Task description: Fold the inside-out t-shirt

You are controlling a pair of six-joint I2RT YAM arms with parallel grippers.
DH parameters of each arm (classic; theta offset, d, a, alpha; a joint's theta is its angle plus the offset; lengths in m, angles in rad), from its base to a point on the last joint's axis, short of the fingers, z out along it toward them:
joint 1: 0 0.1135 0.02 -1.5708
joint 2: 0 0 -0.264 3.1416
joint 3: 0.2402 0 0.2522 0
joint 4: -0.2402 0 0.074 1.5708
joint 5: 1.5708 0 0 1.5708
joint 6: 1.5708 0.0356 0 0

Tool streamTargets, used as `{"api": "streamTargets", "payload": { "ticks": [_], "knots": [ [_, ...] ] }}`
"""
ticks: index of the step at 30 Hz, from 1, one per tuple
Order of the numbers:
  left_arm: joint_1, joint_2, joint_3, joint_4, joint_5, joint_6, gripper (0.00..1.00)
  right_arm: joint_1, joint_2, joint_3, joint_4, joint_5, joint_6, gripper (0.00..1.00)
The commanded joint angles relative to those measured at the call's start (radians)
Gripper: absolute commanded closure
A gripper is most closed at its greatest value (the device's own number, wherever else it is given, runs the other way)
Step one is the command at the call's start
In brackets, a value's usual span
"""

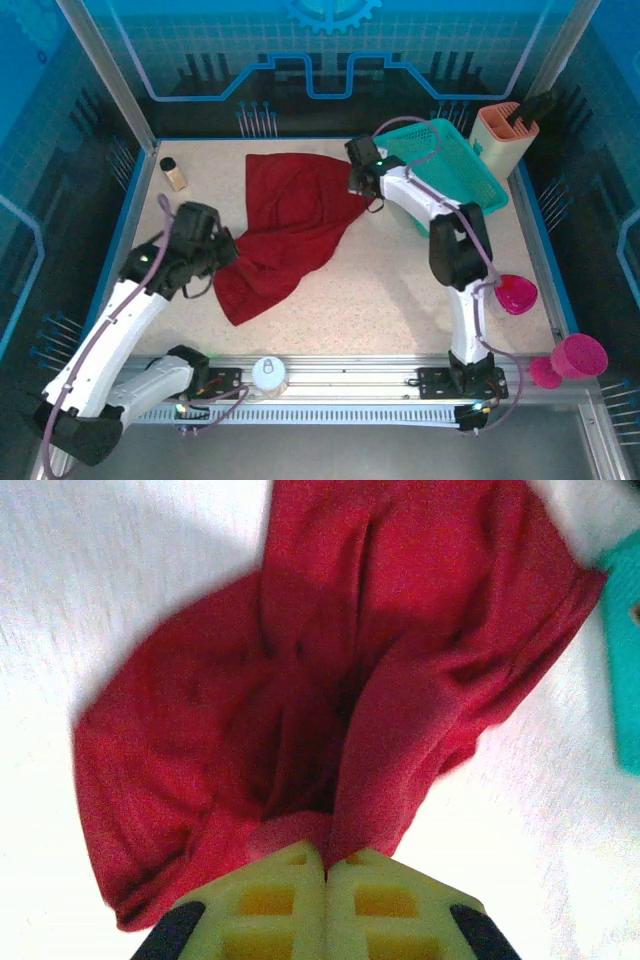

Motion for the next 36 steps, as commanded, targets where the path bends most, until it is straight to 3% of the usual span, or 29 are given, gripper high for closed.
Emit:
{"api": "streamTargets", "payload": {
  "ticks": [1,5,6,8,9,16,20,32,36],
  "knots": [
    [0.082,0.021,0.166,-0.009,-0.086,0.213,1.0,0.017,-0.222,-0.026,-0.022,0.007,-0.019,1.0],
    [0.112,0.008,0.272,-0.015,-0.123,0.313,1.0,0.116,-0.401,-0.28,0.07,-0.023,-0.122,1.0],
    [0.112,-0.006,0.27,-0.019,-0.109,0.321,1.0,0.123,-0.428,-0.345,0.12,-0.08,-0.166,0.88],
    [0.113,-0.053,0.242,-0.046,-0.061,0.327,1.0,0.098,-0.432,-0.41,0.169,-0.179,-0.225,0.43],
    [0.114,-0.073,0.228,-0.068,-0.057,0.316,1.0,0.084,-0.417,-0.407,0.163,-0.201,-0.244,0.41],
    [0.114,-0.222,0.084,-0.161,-0.115,0.249,1.0,0.035,-0.08,-0.13,-0.057,-0.222,-0.464,0.36],
    [0.117,-0.233,0.072,-0.171,-0.129,0.247,1.0,-0.013,0.071,0.011,-0.134,-0.183,-0.548,0.36],
    [0.129,-0.182,0.072,-0.17,-0.127,0.256,1.0,-0.075,0.307,0.264,-0.259,-0.411,-0.642,0.41],
    [0.134,-0.177,0.072,-0.171,-0.121,0.254,1.0,-0.078,0.334,0.269,-0.279,-0.41,-0.658,0.45]
  ]
}}
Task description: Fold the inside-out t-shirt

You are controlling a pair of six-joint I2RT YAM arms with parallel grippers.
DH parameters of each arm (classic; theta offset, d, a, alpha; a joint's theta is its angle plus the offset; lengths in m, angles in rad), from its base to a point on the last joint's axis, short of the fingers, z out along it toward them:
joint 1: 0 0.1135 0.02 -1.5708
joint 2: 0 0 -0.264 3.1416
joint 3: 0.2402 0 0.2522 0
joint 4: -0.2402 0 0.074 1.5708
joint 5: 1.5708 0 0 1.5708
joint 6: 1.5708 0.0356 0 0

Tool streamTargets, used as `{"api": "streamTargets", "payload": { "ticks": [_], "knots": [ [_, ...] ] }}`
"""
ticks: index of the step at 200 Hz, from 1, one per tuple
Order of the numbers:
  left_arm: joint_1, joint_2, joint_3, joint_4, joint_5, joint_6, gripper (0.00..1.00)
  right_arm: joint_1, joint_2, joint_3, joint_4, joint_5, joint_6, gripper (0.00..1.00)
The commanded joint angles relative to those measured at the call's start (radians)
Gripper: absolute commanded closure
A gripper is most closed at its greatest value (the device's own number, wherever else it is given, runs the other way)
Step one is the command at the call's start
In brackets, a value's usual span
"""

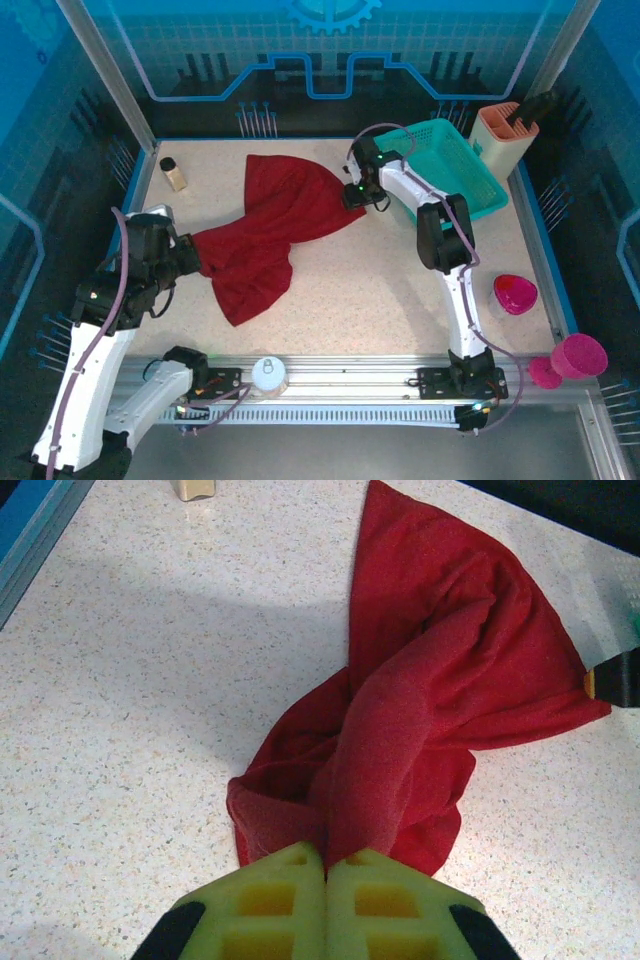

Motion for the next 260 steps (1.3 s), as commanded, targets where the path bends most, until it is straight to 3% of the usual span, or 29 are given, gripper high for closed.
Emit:
{"api": "streamTargets", "payload": {
  "ticks": [1,9,23,35,61,71,113,135,167,195,233,260],
  "knots": [
    [0.014,0.001,-0.003,-0.007,-0.017,-0.001,1.0,-0.002,0.042,0.028,-0.073,-0.043,-0.038,0.47],
    [0.016,0.001,-0.002,-0.008,-0.019,0.0,1.0,-0.006,0.043,0.025,-0.076,-0.042,-0.041,0.51],
    [0.019,0.001,0.0,-0.008,-0.024,0.001,1.0,-0.011,0.034,0.015,-0.077,-0.048,-0.05,0.84],
    [0.023,0.001,0.001,-0.007,-0.025,0.003,1.0,-0.014,0.018,0.004,-0.077,-0.038,-0.057,0.94],
    [0.029,0.009,0.006,0.002,-0.028,0.007,1.0,-0.012,-0.044,-0.019,-0.07,0.009,-0.058,0.94],
    [0.031,0.015,0.013,0.008,-0.03,0.012,1.0,-0.015,-0.066,-0.029,-0.069,0.019,-0.049,1.0],
    [0.065,0.099,0.114,0.076,-0.031,0.088,1.0,-0.012,-0.384,-0.135,-0.048,0.017,0.051,1.0],
    [0.084,0.203,0.36,0.074,-0.004,0.146,1.0,0.0,-0.656,-0.211,-0.021,0.034,0.12,1.0],
    [0.084,0.388,0.858,-0.022,-0.011,0.306,1.0,0.051,-1.052,-0.228,-0.075,0.059,0.123,1.0],
    [0.084,0.378,1.121,0.007,0.093,0.448,1.0,0.105,-1.302,-0.124,-0.185,-0.032,0.138,1.0],
    [0.084,0.257,1.045,0.103,0.176,0.508,1.0,0.105,-1.414,-0.028,-0.245,-0.108,0.227,1.0],
    [0.084,0.201,0.841,0.222,0.212,0.461,1.0,0.106,-1.394,-0.112,-0.248,0.007,0.227,1.0]
  ]
}}
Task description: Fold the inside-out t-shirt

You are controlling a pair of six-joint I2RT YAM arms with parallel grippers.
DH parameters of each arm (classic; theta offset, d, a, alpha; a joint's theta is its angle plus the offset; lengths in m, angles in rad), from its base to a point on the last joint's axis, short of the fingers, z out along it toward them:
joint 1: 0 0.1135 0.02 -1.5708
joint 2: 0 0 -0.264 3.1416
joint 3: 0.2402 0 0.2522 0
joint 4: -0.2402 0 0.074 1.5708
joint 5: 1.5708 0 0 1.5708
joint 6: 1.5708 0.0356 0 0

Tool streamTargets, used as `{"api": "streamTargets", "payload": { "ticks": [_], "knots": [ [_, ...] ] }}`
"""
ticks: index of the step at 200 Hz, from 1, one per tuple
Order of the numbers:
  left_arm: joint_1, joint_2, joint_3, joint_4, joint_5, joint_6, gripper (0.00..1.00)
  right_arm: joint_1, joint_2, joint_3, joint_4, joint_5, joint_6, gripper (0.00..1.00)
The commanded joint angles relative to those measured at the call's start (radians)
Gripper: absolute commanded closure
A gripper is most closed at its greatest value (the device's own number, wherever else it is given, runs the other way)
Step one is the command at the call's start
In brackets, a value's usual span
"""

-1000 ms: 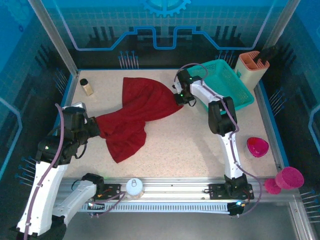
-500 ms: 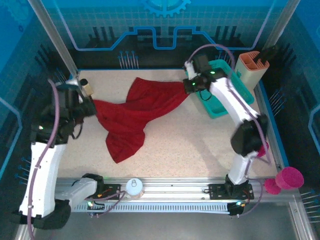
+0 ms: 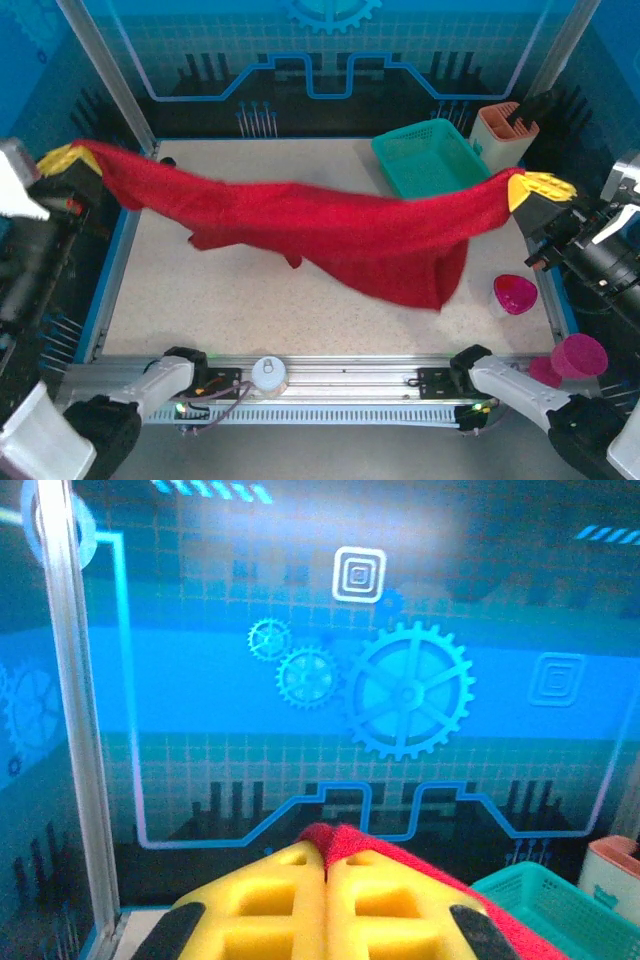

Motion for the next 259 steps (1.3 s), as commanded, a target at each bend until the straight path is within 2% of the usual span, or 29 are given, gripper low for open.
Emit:
{"api": "streamTargets", "payload": {
  "ticks": [1,25,51,80,110,133,155,204,230,259],
  "knots": [
    [0.01,0.01,-0.154,0.117,0.063,0.008,1.0,0.006,0.091,-0.106,-0.102,0.087,0.035,1.0],
    [0.01,0.013,-0.285,0.228,0.031,0.017,1.0,-0.002,0.13,-0.231,-0.044,0.202,0.01,1.0],
    [0.01,0.094,-0.319,0.292,-0.009,0.051,1.0,-0.09,0.235,-0.315,0.068,0.07,0.025,1.0],
    [0.011,0.235,-0.229,0.277,-0.069,0.07,1.0,-0.174,0.365,-0.247,0.16,-0.029,0.075,1.0],
    [0.013,0.328,-0.097,0.259,-0.131,0.102,1.0,-0.226,0.446,-0.079,0.115,-0.041,0.064,1.0],
    [0.013,0.327,-0.043,0.252,-0.159,0.116,1.0,-0.243,0.399,-0.057,0.084,-0.04,0.028,1.0],
    [0.014,0.268,-0.053,0.255,-0.164,0.135,1.0,-0.246,0.284,-0.099,0.063,-0.064,0.003,1.0],
    [0.014,0.046,-0.112,0.312,-0.107,0.122,1.0,-0.246,0.044,-0.146,0.028,-0.356,0.059,1.0],
    [0.013,0.016,-0.021,0.305,0.005,0.163,1.0,-0.246,0.039,-0.056,0.058,-0.468,0.157,1.0],
    [0.012,0.078,0.118,0.274,-0.016,0.213,1.0,-0.246,0.114,0.036,0.135,-0.496,0.277,1.0]
  ]
}}
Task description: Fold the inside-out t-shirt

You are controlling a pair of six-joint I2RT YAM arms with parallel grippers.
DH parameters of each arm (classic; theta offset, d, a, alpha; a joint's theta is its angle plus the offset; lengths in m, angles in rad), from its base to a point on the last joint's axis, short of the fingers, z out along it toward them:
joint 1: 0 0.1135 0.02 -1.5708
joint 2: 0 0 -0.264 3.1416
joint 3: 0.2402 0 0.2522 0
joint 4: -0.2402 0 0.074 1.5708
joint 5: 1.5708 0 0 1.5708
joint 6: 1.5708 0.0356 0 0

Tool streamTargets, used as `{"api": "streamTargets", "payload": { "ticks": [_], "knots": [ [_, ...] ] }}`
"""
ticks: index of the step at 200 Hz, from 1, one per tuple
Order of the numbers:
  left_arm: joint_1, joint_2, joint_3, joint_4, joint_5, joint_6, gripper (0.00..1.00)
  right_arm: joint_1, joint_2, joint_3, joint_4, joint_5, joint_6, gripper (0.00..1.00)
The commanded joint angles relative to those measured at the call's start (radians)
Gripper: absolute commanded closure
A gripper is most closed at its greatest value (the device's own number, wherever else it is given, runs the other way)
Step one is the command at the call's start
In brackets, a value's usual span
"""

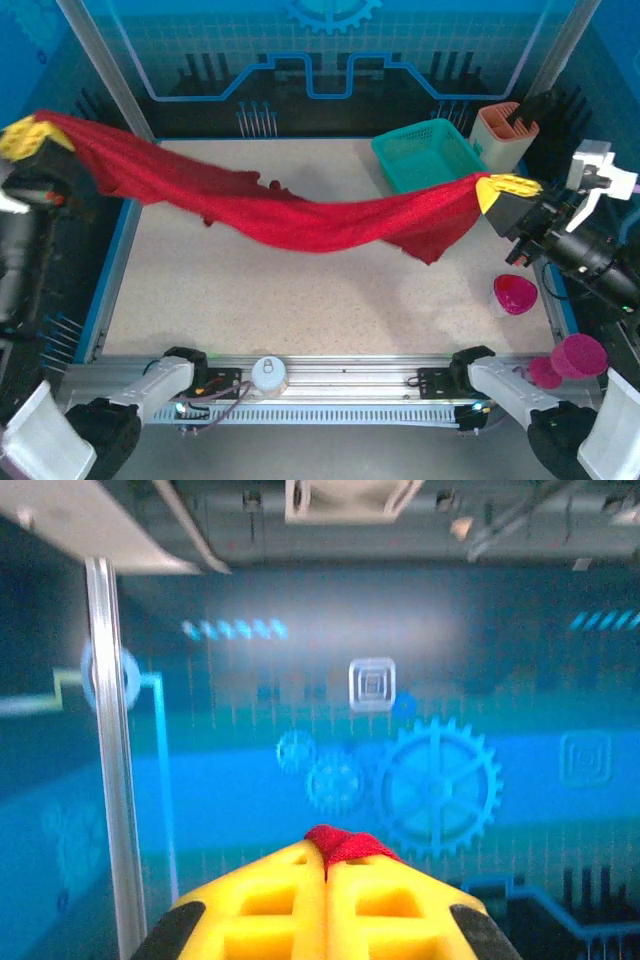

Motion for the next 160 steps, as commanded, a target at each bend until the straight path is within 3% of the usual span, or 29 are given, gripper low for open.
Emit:
{"api": "streamTargets", "payload": {
  "ticks": [1,26,61,83,103,107,116,125,130,134,149,160],
  "knots": [
    [0.01,0.062,0.076,0.03,0.019,0.067,1.0,-0.009,0.086,0.044,0.082,-0.085,0.135,1.0],
    [0.008,0.139,0.073,0.058,-0.01,0.133,1.0,-0.009,0.169,-0.018,0.154,-0.059,0.182,1.0],
    [0.013,0.343,-0.008,0.083,-0.066,0.236,1.0,-0.008,0.32,-0.256,0.291,0.069,0.24,1.0],
    [0.07,0.507,-0.089,0.109,-0.069,0.238,1.0,0.032,0.493,-0.372,0.396,0.115,0.206,1.0],
    [0.108,0.676,-0.156,0.155,-0.046,0.191,1.0,0.107,0.674,-0.375,0.396,0.389,0.098,1.0],
    [0.111,0.722,-0.157,0.158,-0.041,0.186,1.0,0.117,0.71,-0.364,0.396,0.437,0.083,0.94],
    [0.112,0.824,-0.144,0.154,-0.037,0.166,0.86,0.128,0.794,-0.338,0.4,0.539,0.054,0.87],
    [0.111,0.928,-0.095,0.12,-0.019,0.149,0.68,0.126,0.865,-0.299,0.368,0.612,0.069,0.87],
    [0.11,0.992,-0.05,0.086,-0.013,0.131,0.47,0.121,0.896,-0.28,0.353,0.623,0.074,0.86],
    [0.11,1.052,-0.017,0.051,-0.007,0.115,0.38,0.12,0.912,-0.274,0.347,0.634,0.073,0.84],
    [0.101,1.215,0.216,-0.161,0.015,0.063,0.33,0.127,0.932,-0.259,0.319,0.671,0.046,0.62],
    [0.095,1.278,0.365,-0.292,-0.001,0.007,0.32,0.14,0.91,-0.274,0.295,0.685,0.006,0.56]
  ]
}}
